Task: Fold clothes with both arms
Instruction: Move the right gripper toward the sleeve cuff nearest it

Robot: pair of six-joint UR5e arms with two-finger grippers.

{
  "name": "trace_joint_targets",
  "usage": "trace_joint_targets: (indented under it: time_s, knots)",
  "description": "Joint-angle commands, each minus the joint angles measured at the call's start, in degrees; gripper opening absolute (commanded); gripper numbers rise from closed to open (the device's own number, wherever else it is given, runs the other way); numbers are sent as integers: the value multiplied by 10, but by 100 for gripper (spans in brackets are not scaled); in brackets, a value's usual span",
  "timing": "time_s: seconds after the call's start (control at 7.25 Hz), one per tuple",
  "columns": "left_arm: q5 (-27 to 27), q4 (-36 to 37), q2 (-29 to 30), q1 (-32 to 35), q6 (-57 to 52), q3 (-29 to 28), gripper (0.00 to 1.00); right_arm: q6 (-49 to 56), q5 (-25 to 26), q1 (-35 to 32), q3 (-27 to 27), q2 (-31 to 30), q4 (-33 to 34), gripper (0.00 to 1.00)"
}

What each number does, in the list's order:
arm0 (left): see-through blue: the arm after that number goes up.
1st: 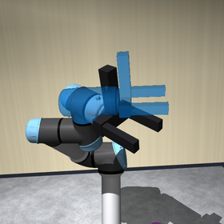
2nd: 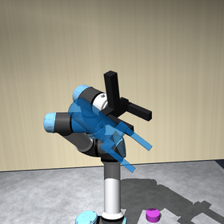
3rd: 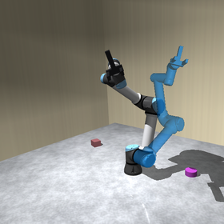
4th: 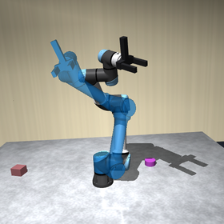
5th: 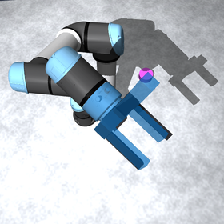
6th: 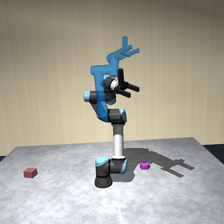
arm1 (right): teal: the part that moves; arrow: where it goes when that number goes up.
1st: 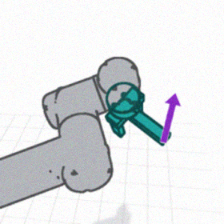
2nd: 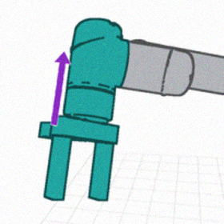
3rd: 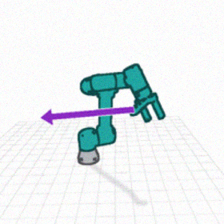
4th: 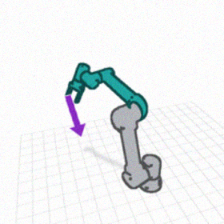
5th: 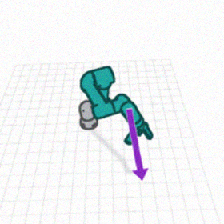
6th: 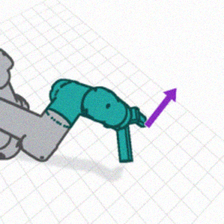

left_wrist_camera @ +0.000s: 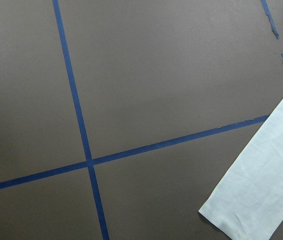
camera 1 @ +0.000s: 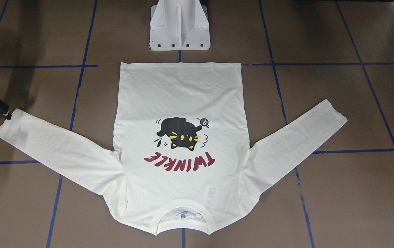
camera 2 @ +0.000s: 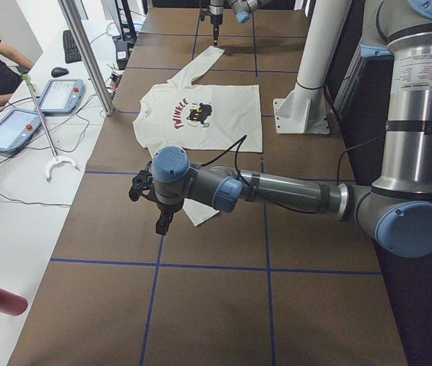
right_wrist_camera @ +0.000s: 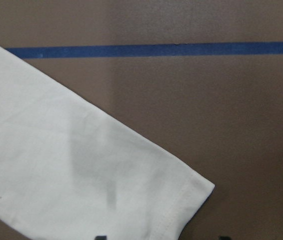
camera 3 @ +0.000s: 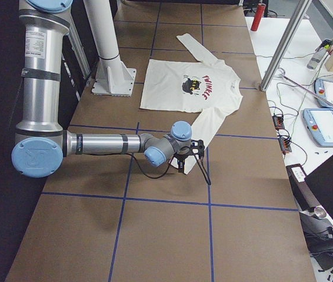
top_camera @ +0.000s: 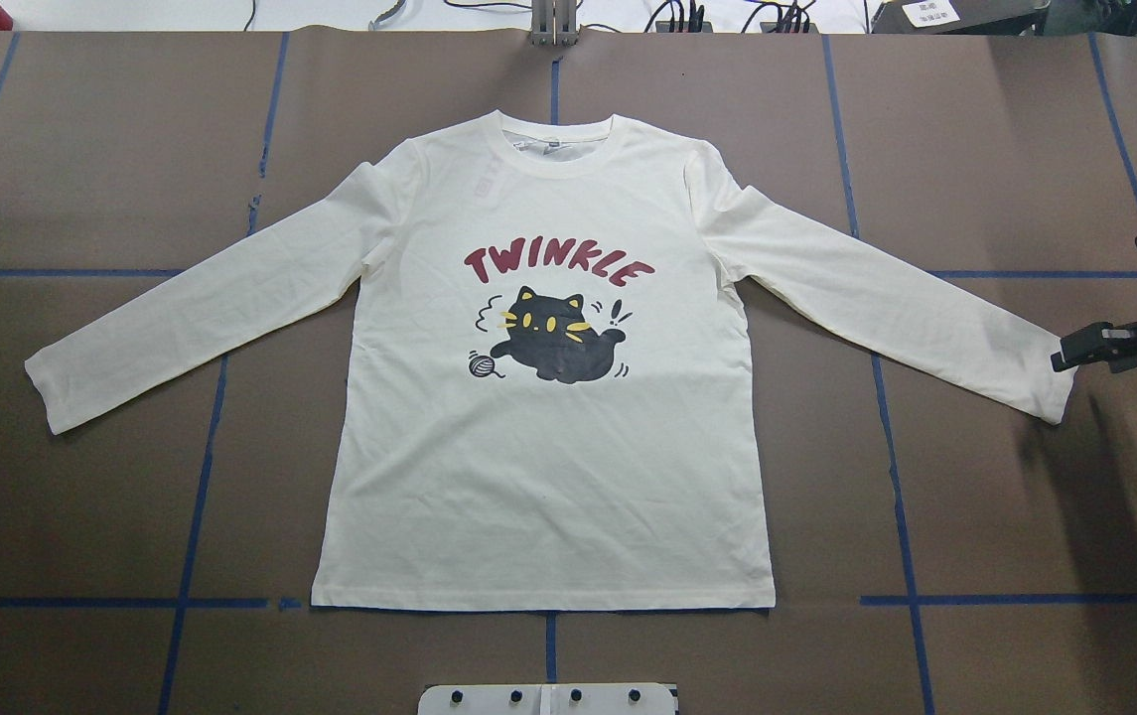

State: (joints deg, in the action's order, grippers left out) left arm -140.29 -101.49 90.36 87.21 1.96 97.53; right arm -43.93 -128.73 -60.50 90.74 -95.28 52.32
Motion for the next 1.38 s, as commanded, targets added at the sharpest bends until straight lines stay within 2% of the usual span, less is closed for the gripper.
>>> trace_joint_targets:
  time_s: [0.0,0.14,0.55,0.69,0.83,0.96,1.24]
  knots:
    - [0,0,0,0,0,0,100,-14,31,3,-38,29,-2,77]
    - [0,1,0,0,0,0,100,-14,46,3,-49,39,-1,77]
    - [0,1,0,0,1,3,100,-13,46,3,-74,39,-2,76]
    - [0,1,1,0,1,2,100,-13,44,2,-72,38,-3,71]
    - [1,1,1,0,1,2,100,-15,42,0,-66,36,-3,39]
    - [1,1,1,0,1,2,100,-15,41,1,-66,37,-3,0]
    - [1,1,0,0,0,2,100,-15,41,2,-70,43,-2,0]
